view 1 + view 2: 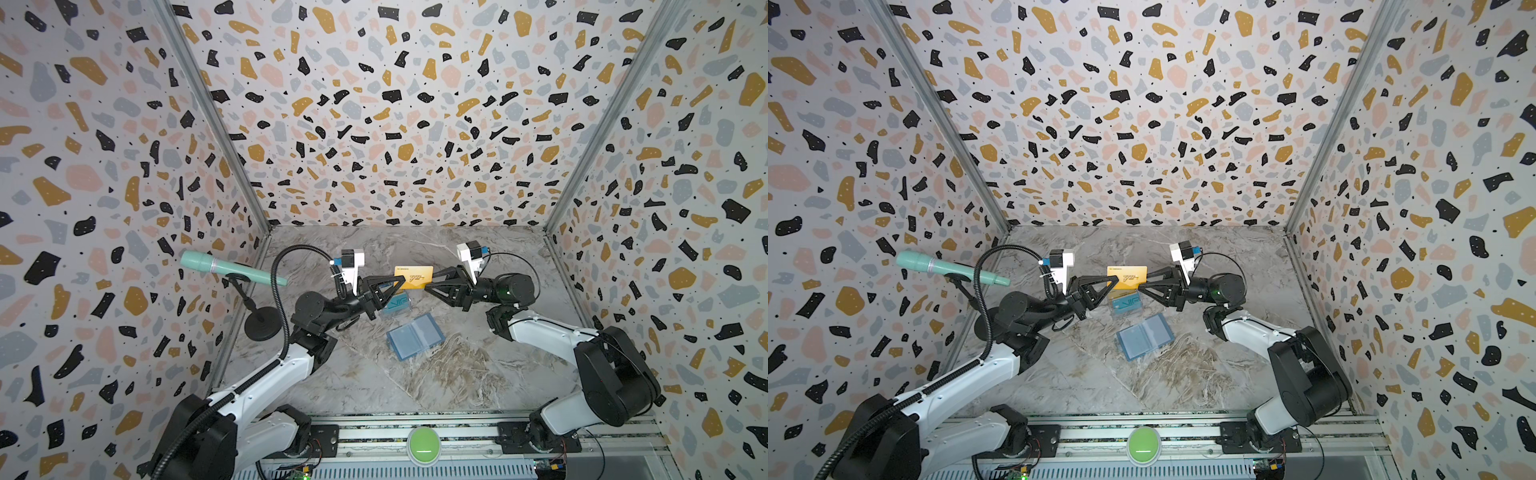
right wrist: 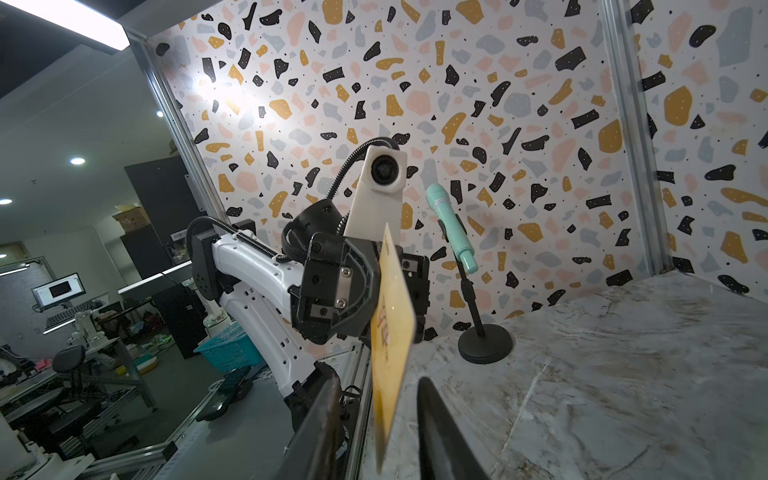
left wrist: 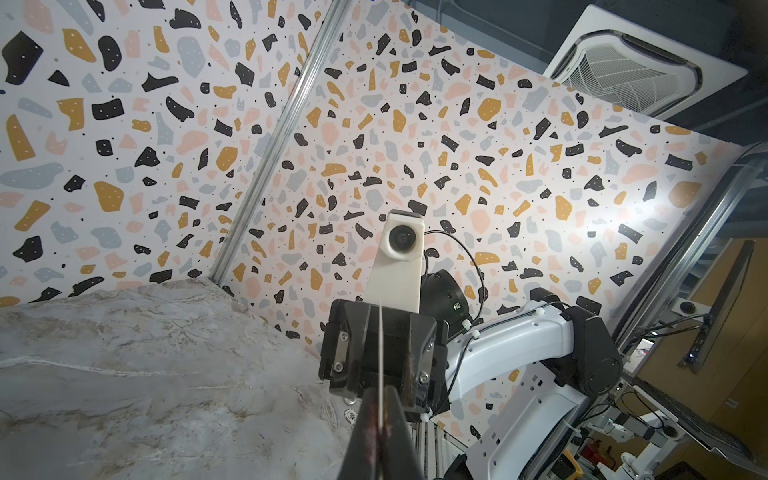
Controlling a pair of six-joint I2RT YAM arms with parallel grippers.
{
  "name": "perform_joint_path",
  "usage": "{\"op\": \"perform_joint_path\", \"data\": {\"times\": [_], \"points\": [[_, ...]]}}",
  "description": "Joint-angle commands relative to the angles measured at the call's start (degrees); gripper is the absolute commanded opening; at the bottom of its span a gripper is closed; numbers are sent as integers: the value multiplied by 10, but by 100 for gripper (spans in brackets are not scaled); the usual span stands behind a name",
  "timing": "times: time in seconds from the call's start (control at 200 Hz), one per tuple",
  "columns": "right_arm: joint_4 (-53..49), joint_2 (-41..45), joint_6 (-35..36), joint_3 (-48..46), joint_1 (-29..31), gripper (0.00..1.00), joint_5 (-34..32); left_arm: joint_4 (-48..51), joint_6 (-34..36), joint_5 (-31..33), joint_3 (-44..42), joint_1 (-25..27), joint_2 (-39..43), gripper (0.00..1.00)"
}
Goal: Take the credit cards out of the card holder
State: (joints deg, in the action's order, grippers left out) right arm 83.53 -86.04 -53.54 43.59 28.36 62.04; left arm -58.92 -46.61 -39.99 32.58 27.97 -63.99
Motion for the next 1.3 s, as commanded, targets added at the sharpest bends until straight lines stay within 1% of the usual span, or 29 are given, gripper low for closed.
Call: {"op": "perform_joint_path", "data": {"times": [0.0,0.14,0.25,0.285,0.335,0.36,0.385,0.415,0.491,0.571,0.626,0.671,0.726,0.796,0.851,0.896,1.006,1.096,1.131,1.206,1.296], "points": [[54,4,-30,23,3,26,-1,-44,0,-7,-6,0,11,0],[13,5,-14,32,6,9,11,-32,10,-3,-10,0,8,0],[-25,15,9,28,6,2,18,-27,11,-6,-7,0,5,0],[-43,21,18,28,6,0,21,-19,12,-9,-4,0,5,9],[-70,31,36,29,4,0,25,6,22,-18,4,0,6,22],[-101,36,46,31,2,0,28,27,33,-27,10,0,7,28],[-127,42,59,33,0,0,31,57,49,-35,18,0,10,31],[-160,51,77,36,-3,0,36,116,79,-42,33,0,16,34],[-274,73,142,50,-11,0,55,296,191,-40,81,0,36,41],[-430,100,240,70,-14,0,76,459,292,-35,132,-1,51,47],[-547,115,318,87,-14,0,83,549,349,-40,165,-2,52,52],[-643,123,381,104,-14,0,92,606,385,-55,189,-2,47,53],[-753,128,451,124,-14,0,91,671,426,-56,218,-2,41,54],[-851,133,512,136,-14,0,94,729,463,-64,245,-2,30,54],[-904,136,539,137,-15,0,91,779,499,-80,264,-2,20,54],[-938,137,562,139,-15,0,93,818,530,-92,280,-2,11,54],[-1005,133,608,149,-14,0,87,947,625,-93,341,-2,-18,54],[-1036,129,637,159,-9,0,86,1032,680,-92,385,-2,-42,54],[-1039,128,640,161,-6,0,87,1045,686,-91,393,-2,-49,54],[-1045,124,649,170,-1,0,89,1042,681,-102,392,0,-54,54],[-1066,113,670,184,9,0,85,1045,684,-104,391,1,-64,51]]}}
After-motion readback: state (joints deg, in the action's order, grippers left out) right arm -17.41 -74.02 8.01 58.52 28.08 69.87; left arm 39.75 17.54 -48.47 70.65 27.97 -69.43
